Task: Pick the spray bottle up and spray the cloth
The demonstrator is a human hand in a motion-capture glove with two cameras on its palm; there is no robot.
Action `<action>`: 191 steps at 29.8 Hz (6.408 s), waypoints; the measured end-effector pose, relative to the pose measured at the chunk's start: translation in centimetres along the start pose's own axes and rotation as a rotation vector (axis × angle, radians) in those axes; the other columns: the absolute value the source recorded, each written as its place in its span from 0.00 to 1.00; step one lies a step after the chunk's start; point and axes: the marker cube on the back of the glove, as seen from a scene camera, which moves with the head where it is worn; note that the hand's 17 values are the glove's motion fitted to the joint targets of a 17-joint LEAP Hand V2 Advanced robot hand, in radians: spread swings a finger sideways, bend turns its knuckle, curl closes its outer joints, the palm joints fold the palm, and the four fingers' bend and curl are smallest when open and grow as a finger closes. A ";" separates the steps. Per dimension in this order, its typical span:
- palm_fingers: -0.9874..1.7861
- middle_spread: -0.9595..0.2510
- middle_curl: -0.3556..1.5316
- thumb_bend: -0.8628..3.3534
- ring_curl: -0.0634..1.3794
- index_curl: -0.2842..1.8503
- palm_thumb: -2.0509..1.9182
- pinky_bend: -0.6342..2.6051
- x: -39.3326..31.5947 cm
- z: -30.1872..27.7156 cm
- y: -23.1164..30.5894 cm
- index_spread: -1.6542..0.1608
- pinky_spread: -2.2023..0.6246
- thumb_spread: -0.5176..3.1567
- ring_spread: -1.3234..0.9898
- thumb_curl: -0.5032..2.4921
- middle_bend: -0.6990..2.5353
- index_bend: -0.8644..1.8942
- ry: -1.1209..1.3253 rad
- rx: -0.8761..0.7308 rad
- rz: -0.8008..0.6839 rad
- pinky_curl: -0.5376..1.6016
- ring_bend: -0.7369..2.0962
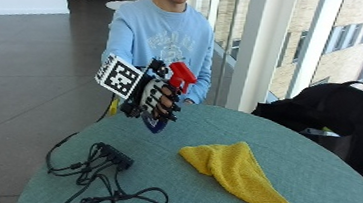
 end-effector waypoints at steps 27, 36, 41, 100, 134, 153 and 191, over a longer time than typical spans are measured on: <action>0.79 0.74 0.44 0.20 0.32 0.31 0.75 0.29 -1.6 4.1 -3.5 0.80 0.81 0.32 0.57 0.38 0.33 0.36 0.080 -0.221 0.093 0.43 0.47; 0.79 0.75 0.44 0.20 0.32 0.31 0.75 0.29 -1.5 4.4 -3.2 0.80 0.81 0.32 0.57 0.39 0.33 0.37 0.070 -0.215 0.084 0.43 0.47; 0.79 0.75 0.44 0.20 0.32 0.31 0.75 0.29 -1.5 4.6 -3.3 0.80 0.81 0.32 0.57 0.39 0.33 0.36 0.068 -0.216 0.081 0.43 0.47; 0.79 0.74 0.44 0.20 0.31 0.33 0.75 0.30 -5.0 7.5 -1.9 0.80 0.81 0.32 0.57 0.40 0.34 0.37 -0.006 -0.231 -0.002 0.42 0.48; 0.72 0.72 0.42 0.20 0.28 0.32 0.75 0.27 -17.3 31.0 0.5 0.78 0.81 0.38 0.55 0.39 0.28 0.36 -0.313 -0.312 -0.288 0.42 0.41; 0.71 0.71 0.42 0.20 0.28 0.31 0.75 0.26 -15.7 31.4 1.3 0.76 0.81 0.39 0.54 0.37 0.28 0.35 -0.315 -0.333 -0.287 0.42 0.39; 0.63 0.73 0.42 0.20 0.28 0.25 0.71 0.27 1.4 5.6 14.4 0.73 0.84 0.43 0.56 0.32 0.30 0.36 0.402 -0.246 -0.277 0.42 0.38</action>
